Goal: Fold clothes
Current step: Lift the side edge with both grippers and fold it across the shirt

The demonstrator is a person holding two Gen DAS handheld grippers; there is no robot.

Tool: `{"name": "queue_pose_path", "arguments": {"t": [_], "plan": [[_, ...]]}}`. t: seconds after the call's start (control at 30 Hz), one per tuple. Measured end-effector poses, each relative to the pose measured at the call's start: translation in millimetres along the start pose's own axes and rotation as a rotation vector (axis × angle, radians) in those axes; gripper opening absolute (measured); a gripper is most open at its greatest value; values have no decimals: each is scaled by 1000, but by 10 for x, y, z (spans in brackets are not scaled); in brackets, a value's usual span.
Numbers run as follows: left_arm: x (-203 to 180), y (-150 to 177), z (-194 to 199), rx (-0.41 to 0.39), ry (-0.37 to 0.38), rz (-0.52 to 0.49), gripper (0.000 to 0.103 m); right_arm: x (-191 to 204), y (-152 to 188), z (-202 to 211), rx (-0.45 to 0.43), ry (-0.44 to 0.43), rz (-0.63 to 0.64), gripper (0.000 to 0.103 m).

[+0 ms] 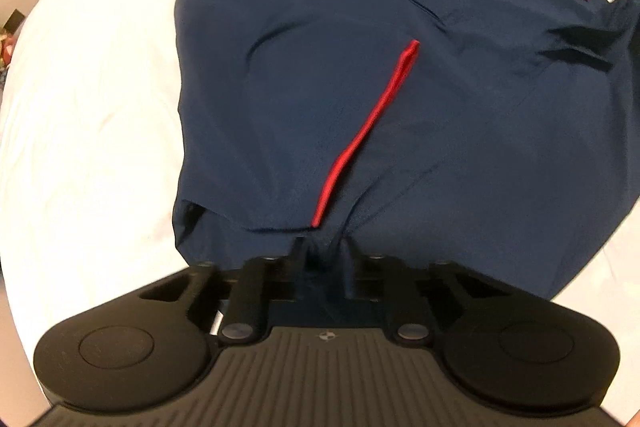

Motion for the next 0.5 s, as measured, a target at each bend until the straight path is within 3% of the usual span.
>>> {"name": "queue_pose_path", "arguments": {"t": [0.17, 0.5], "plan": [[-36, 48, 229, -37, -40, -16, 3, 22, 7, 49, 5, 30, 9, 3], [197, -130, 779, -65, -244, 11, 3, -213, -80, 274, -4, 128, -33, 3]]}}
Point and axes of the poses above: each gripper's, at about its wrist camera, not at the fingertips, and z roughly against the way its jaws point, x to its left, y to its underside, the point moved 2 cm from there along -z, roughly the way its jaws point, and after that the axes turned 7 degrees about -z, right-handed, at the moved point
